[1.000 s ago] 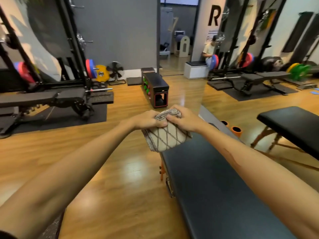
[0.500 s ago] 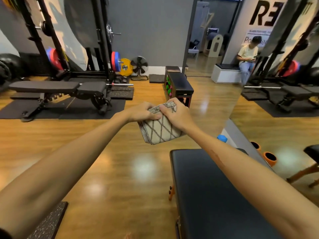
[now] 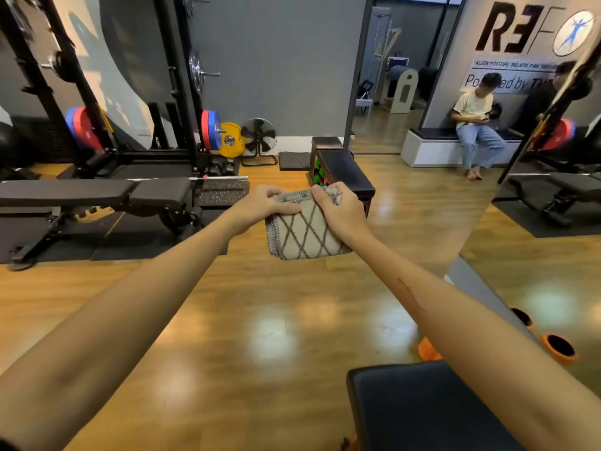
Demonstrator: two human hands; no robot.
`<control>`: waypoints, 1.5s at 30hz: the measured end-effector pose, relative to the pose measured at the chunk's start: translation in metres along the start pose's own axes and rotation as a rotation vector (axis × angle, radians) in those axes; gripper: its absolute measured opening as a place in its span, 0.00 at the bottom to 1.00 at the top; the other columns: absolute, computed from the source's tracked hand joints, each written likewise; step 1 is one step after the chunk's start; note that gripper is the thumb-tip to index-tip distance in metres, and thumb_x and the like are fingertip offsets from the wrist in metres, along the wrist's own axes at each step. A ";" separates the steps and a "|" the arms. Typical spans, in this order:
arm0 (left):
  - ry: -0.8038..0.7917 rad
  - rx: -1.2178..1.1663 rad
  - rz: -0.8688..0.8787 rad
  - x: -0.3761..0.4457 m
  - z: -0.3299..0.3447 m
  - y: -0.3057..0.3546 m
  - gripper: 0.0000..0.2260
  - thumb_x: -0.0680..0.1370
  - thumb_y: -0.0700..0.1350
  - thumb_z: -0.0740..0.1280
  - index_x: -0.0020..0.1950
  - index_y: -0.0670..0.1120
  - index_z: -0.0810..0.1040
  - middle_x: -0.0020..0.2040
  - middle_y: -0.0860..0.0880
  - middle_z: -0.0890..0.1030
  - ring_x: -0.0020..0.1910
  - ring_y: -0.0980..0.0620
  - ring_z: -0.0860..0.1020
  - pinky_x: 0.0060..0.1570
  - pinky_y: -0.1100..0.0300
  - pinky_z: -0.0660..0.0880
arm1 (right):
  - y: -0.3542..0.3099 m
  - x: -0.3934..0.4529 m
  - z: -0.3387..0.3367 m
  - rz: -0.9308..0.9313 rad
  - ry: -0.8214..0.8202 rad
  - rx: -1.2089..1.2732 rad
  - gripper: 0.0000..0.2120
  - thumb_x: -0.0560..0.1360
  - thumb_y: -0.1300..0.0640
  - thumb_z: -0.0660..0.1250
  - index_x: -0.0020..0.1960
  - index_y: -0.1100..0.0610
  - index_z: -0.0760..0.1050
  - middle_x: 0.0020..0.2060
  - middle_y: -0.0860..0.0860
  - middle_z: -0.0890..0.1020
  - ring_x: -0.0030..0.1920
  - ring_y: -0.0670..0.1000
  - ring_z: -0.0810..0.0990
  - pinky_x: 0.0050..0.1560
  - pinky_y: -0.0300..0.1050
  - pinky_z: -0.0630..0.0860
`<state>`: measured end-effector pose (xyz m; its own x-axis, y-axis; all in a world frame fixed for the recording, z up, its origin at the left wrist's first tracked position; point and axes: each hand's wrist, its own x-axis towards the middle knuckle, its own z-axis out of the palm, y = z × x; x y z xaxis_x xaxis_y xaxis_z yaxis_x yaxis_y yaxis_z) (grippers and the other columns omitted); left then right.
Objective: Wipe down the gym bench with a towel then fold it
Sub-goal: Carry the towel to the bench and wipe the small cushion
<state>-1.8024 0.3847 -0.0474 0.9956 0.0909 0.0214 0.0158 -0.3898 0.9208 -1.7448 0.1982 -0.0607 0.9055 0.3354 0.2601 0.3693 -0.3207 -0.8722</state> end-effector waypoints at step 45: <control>0.605 0.067 -0.030 0.860 0.044 -0.075 0.22 0.82 0.59 0.53 0.41 0.45 0.76 0.40 0.47 0.80 0.42 0.49 0.76 0.40 0.58 0.65 | 0.303 0.795 -0.056 0.205 0.125 0.020 0.28 0.82 0.39 0.56 0.52 0.65 0.77 0.47 0.58 0.82 0.47 0.53 0.78 0.57 0.56 0.74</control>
<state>-0.9435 0.4521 -0.1150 0.7661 0.5995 0.2315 0.0683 -0.4341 0.8983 -0.9008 0.3180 -0.0951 0.9804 0.1528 0.1246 0.1718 -0.3526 -0.9199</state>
